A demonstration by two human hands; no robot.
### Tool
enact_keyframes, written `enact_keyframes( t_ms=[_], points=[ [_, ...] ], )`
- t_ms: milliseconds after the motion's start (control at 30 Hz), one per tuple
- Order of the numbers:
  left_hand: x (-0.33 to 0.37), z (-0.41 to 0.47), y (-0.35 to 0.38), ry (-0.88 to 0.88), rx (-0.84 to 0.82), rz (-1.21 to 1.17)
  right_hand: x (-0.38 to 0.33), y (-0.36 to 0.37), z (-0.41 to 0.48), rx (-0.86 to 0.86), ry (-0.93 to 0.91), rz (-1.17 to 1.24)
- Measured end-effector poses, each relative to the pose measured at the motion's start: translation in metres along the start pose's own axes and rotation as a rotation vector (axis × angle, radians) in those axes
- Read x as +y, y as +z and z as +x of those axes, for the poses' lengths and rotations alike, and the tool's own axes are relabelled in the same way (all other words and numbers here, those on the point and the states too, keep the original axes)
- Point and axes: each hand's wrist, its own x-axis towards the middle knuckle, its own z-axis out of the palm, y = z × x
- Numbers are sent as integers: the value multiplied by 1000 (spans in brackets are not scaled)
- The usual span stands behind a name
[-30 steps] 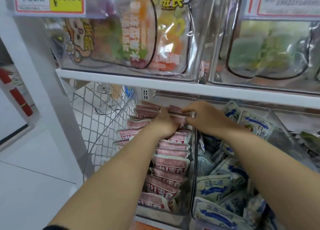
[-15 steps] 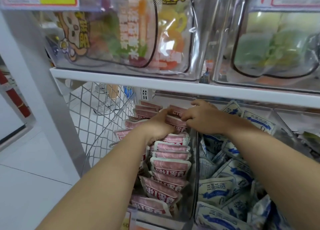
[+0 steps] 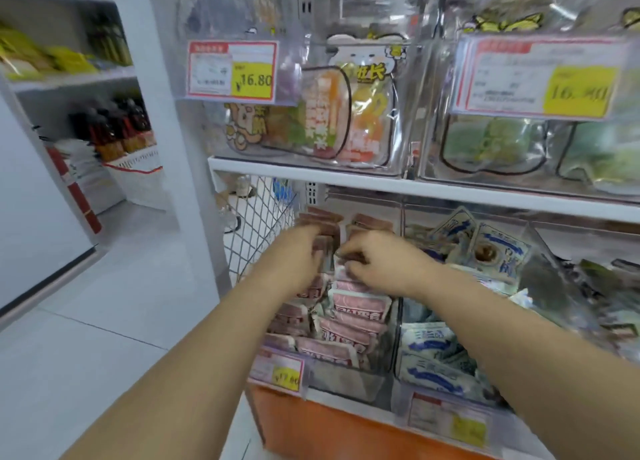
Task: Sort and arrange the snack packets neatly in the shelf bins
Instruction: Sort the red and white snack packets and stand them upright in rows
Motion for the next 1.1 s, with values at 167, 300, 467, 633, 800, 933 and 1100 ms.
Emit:
enact_keyframes(
  t_ms=[167, 300, 467, 633, 800, 933, 1100],
  points=[
    [-16, -48, 27, 3, -20, 180, -23, 17, 9, -65, 6, -35],
    [-22, -57, 33, -3, 54, 172, -24, 28, 24, -102, 62, -38],
    [-30, -61, 29, 20, 28, 148, -21, 28, 44, -209, 38, -102],
    [-43, -78, 32, 80, 9, 163, -39, 18, 58, -186, -26, -199],
    [-44, -87, 35, 105, 29, 196, -56, 25, 50, -23, -125, -247],
    [-43, -91, 37, 107, 26, 190, -51, 34, 50, -80, -85, -161],
    [-40, -90, 36, 83, 17, 170, -50, 33, 49, -158, -103, -108]
  ],
)
